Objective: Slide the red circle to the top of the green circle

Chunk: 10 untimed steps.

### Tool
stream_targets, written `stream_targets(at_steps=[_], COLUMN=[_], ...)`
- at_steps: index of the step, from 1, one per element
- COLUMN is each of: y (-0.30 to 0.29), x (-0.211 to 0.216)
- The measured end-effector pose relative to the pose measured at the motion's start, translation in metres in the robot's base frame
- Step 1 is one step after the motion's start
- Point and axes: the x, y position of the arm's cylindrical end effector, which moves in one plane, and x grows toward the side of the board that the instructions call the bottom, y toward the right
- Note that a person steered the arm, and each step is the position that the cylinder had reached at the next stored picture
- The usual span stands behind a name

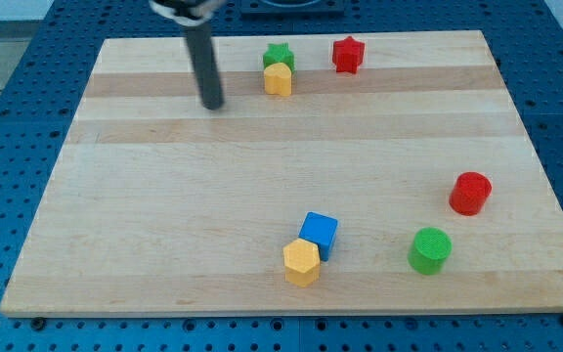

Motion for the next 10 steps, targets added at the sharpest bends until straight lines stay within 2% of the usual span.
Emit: stream_targets(at_steps=[2, 5, 6, 7, 8, 9, 10], y=[0.158, 0.353, 0.37, 0.324, 0.267, 0.279, 0.261], x=[0.007, 0.114, 0.137, 0.136, 0.154, 0.163, 0.182])
